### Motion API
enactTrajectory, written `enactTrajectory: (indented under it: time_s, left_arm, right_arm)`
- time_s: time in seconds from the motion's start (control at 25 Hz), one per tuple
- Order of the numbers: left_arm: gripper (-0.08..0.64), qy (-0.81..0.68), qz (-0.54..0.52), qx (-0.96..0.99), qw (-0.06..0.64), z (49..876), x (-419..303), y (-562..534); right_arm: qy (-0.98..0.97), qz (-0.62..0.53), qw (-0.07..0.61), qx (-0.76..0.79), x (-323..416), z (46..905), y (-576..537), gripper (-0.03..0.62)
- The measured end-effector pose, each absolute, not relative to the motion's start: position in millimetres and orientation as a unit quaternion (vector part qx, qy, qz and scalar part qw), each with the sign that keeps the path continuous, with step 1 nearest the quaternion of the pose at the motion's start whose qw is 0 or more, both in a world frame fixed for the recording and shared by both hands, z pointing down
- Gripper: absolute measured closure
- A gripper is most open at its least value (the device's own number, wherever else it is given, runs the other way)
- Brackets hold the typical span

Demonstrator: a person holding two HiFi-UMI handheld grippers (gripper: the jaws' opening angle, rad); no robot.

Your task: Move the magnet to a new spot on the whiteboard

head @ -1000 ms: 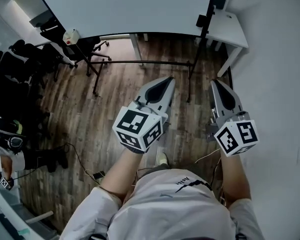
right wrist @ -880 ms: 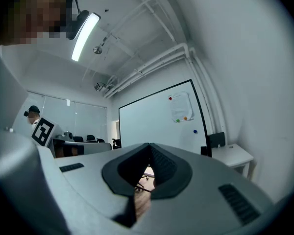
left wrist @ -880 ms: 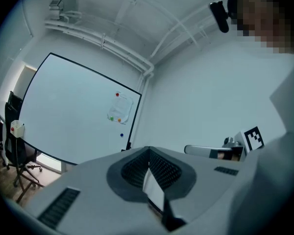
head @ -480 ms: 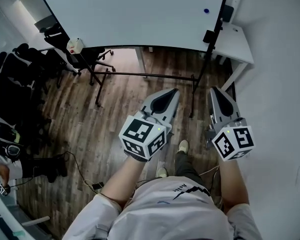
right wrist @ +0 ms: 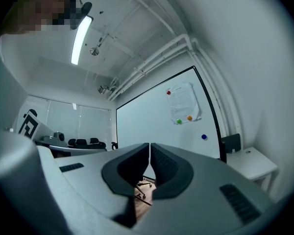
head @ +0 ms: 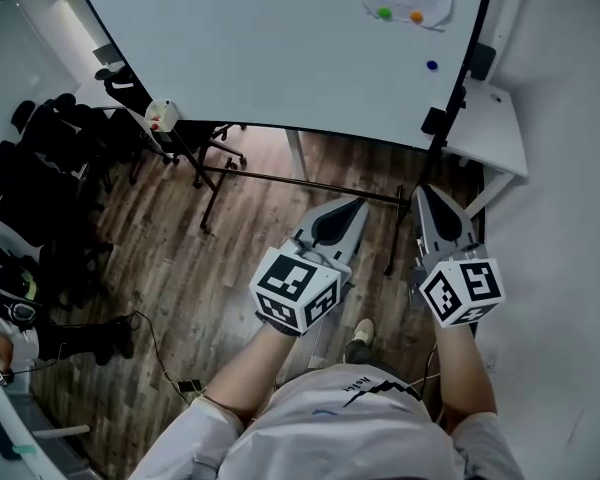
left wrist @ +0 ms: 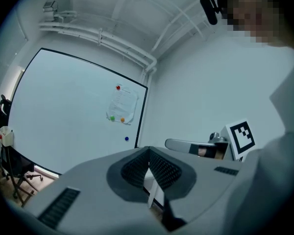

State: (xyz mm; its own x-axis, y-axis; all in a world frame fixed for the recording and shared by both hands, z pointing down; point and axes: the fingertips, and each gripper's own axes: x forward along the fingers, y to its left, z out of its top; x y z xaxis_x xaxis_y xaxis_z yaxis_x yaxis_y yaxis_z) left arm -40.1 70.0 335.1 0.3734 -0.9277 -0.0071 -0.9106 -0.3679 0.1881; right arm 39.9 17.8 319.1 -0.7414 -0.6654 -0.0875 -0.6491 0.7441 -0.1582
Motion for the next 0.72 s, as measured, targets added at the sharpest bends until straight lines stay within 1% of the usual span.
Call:
enactTrajectory:
  time_s: [0.36,0.72]
  left_arm:
    - [0.549,-0.580,-0.047,0.810,0.073,337.1,-19.5,-12.3]
    - [0.549,-0.584,-0.030,0.809,0.059,335.8,-1.5,-61.5]
  right_arm:
    - [0.938,-0.059,0.070,-0.333,59.3,324.4,-68.0,0.580]
    - [0.933,-0.059,0.069,-0.347,76.4,330.3,-112.7,0.578]
